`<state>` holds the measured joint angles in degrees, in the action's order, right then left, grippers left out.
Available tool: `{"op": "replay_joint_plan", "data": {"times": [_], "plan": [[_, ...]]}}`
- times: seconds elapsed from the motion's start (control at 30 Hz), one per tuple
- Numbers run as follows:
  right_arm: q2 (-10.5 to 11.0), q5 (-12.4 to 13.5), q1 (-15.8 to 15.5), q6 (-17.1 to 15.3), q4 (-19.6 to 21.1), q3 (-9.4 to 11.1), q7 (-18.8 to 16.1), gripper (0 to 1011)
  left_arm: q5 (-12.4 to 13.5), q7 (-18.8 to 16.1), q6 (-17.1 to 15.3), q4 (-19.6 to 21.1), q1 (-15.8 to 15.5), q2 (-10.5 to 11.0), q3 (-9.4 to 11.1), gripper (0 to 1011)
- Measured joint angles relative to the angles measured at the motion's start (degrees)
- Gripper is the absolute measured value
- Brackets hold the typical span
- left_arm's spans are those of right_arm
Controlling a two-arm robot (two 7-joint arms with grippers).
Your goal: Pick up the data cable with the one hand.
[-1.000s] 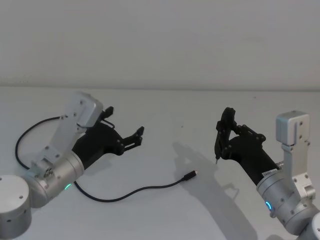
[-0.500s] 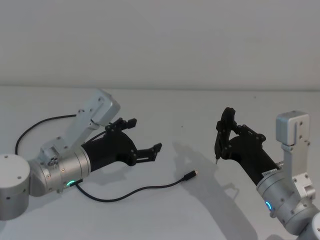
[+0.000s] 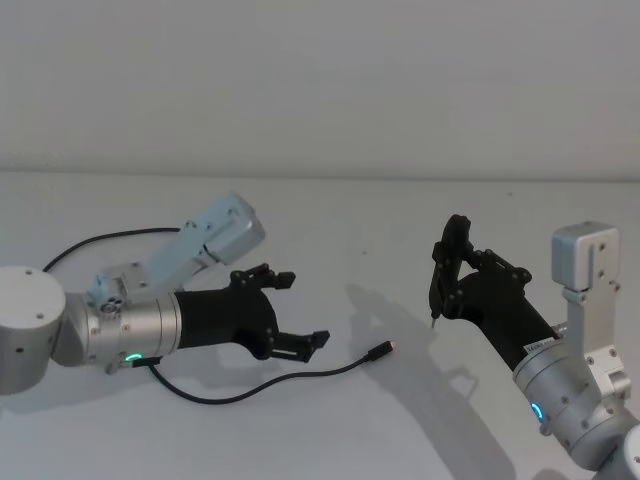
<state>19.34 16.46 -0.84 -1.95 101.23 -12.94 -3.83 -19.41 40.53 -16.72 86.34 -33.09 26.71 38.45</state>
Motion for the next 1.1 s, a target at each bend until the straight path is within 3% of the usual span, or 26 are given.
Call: {"op": "replay_joint_plan", "data": {"times": [0.17, 0.43, 1.1], "plan": [[0.0, 0.0, 0.0, 0.0, 0.0, 0.0, 0.0, 275, 1.3, 3.2, 0.7, -2.4, -2.5, 0.5, 2.2, 1001], [0.0, 0.0, 0.0, 0.0, 0.0, 0.0, 0.0, 274, 2.5, 5.2, 1.8, -5.4, -4.7, 0.3, 4.4, 1001], [0.0, 0.0, 0.0, 0.0, 0.0, 0.0, 0.0, 274, 3.9, 5.9, 2.6, -10.8, -6.7, -1.8, 8.1, 1000]]}}
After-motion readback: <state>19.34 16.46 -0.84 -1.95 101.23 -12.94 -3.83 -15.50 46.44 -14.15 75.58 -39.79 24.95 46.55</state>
